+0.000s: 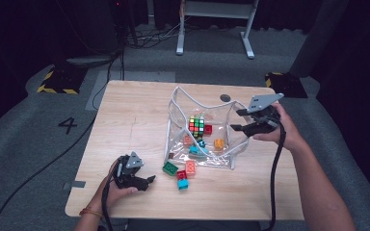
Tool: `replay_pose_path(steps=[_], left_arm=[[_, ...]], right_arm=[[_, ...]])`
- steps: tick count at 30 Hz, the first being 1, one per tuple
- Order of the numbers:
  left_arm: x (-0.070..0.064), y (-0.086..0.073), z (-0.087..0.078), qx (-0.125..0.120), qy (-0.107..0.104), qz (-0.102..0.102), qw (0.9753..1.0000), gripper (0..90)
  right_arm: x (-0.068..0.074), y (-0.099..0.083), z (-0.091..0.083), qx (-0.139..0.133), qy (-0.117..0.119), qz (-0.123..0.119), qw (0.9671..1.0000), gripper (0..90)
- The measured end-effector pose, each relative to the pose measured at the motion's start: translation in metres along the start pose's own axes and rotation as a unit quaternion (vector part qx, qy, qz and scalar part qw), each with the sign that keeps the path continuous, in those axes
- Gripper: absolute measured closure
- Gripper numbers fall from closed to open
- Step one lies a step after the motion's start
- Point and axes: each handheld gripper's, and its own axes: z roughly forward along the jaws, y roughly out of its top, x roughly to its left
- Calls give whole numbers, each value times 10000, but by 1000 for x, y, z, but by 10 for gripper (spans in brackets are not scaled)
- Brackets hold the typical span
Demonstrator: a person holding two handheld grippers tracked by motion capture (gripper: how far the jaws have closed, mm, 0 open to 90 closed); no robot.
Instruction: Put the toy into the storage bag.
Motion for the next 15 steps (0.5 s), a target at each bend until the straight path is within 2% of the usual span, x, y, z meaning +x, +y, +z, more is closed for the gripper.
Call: replay_pose_path(steps=[2,5,7,15], left_arm=[[0,0,0,1,0,1,10000,139],[0,0,0,1,1,1,10000,138],[0,0,0,1,1,0,10000,139],[0,0,0,1,1,1,10000,139]], right_arm=[[0,-4,-11,-260,-139,148,9995,379],[1,-11,-24,-427,-381,242,9981,347],[3,-16,-31,-501,-518,306,9969,324],[7,-41,-51,-782,-803,459,9926,306]])
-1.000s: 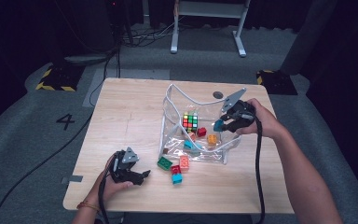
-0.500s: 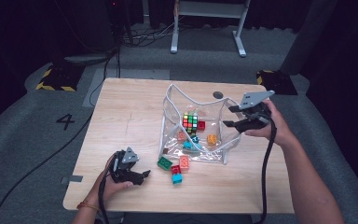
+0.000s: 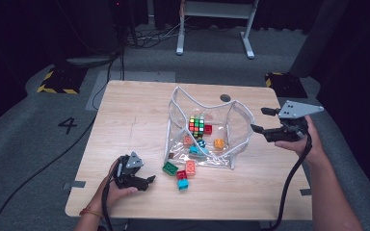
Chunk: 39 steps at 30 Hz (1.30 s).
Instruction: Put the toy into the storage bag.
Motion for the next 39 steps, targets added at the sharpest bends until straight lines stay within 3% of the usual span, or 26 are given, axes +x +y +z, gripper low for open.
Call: replay_pose_path(steps=[3,10,14,19,26,30,35,38,39], left_arm=[[0,0,0,-2,-1,0,10000,139],[0,0,0,0,4,6,10000,139],[0,0,0,-1,12,15,10000,139],[0,0,0,-2,17,18,10000,139],[0,0,0,6,17,26,10000,139],[0,0,0,2,16,23,10000,140],[0,0,0,5,14,27,10000,141],[0,0,-1,11,12,33,10000,140],[0,0,-1,11,12,27,10000,141]], right_arm=[[0,-11,-8,-106,-20,199,9997,303],[7,-37,-18,-240,6,369,9990,303],[16,-59,-10,-186,155,490,9985,303],[31,-83,8,-16,527,626,9966,322],[60,-105,27,295,848,509,9947,330],[76,-112,33,344,1030,474,9930,343],[99,-112,44,376,1207,344,9914,356],[112,-107,54,355,1468,370,9878,360],[115,-105,59,343,1551,265,9869,360]])
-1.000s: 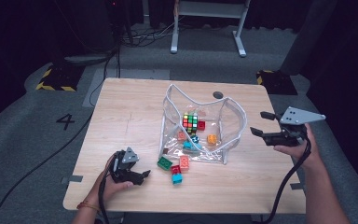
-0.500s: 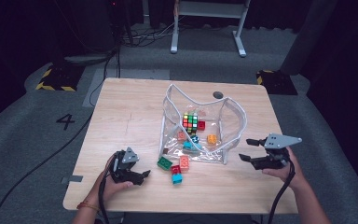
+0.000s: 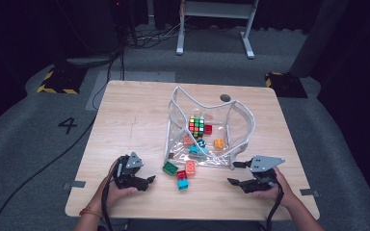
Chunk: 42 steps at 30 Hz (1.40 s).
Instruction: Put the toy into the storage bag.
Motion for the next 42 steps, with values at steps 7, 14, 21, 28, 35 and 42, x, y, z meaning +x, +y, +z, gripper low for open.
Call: replay_pose_path(steps=[7,14,21,28,35,42], left_arm=[[0,0,0,0,0,6,10000,141],[0,0,0,0,0,0,10000,140],[0,0,0,0,-1,-2,10000,140],[0,0,0,-14,9,-14,10000,141],[0,0,0,-5,7,-5,10000,140],[0,0,0,-6,9,-2,10000,140]], right_arm=[[16,18,45,200,268,-441,9985,402],[25,32,81,249,242,-384,9987,385],[21,42,100,-1,190,-407,9990,378],[21,46,124,54,65,-684,9976,325],[20,50,126,121,49,-575,9983,323],[23,53,128,306,146,-383,9987,323]])
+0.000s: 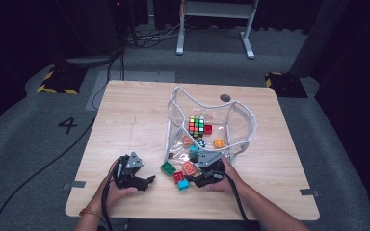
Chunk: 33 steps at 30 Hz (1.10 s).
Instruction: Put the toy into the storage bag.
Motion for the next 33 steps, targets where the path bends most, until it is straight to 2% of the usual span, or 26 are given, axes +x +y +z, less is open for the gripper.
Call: replay_pose_path(steps=[2,3,5,7,11,12,15,18,19,23,25,26,27,30,31,33], left_arm=[[0,0,0,1,0,0,10000,140],[0,0,0,0,0,1,10000,140],[0,0,0,2,-11,-5,10000,141],[0,0,0,0,-11,-6,10000,141],[0,0,0,9,-10,-11,10000,141],[-1,0,-1,28,-30,-28,10000,142],[-1,-1,-1,11,18,-36,10000,142],[-1,-1,-1,17,12,-31,10000,142],[-1,-1,-1,15,12,-31,10000,142],[-1,-1,-1,18,4,-27,10000,142],[-1,-1,-1,17,3,-27,10000,142],[-1,-1,-1,11,-1,-22,10000,143],[-1,-1,-1,11,-2,-22,10000,142],[-1,-1,-1,16,1,-25,10000,143],[-1,-1,-1,12,-3,-20,10000,142],[-1,-1,-1,10,-1,-21,10000,143]], right_arm=[[-2,0,3,-142,-41,-163,9998,359],[-1,1,3,-178,11,-136,9997,421],[2,0,2,-73,50,83,9999,443],[3,-1,2,-27,99,136,9999,484],[4,-2,-1,46,152,30,9999,564],[1,-4,-3,23,183,-175,9997,575],[1,-7,-8,-85,163,-142,9997,588],[3,-10,-18,57,144,108,9998,588],[2,-10,-20,32,147,4,9999,588],[-1,-14,-33,-48,104,-8,9999,589],[-5,-17,-39,-176,125,-195,9996,589],[-3,-18,-42,-118,71,-46,9999,589],[-2,-20,-46,-91,76,4,9999,589],[-4,-26,-58,-154,74,113,9998,590],[-7,-29,-61,-280,81,-11,9996,589],[-8,-33,-69,-220,36,163,9996,589]])
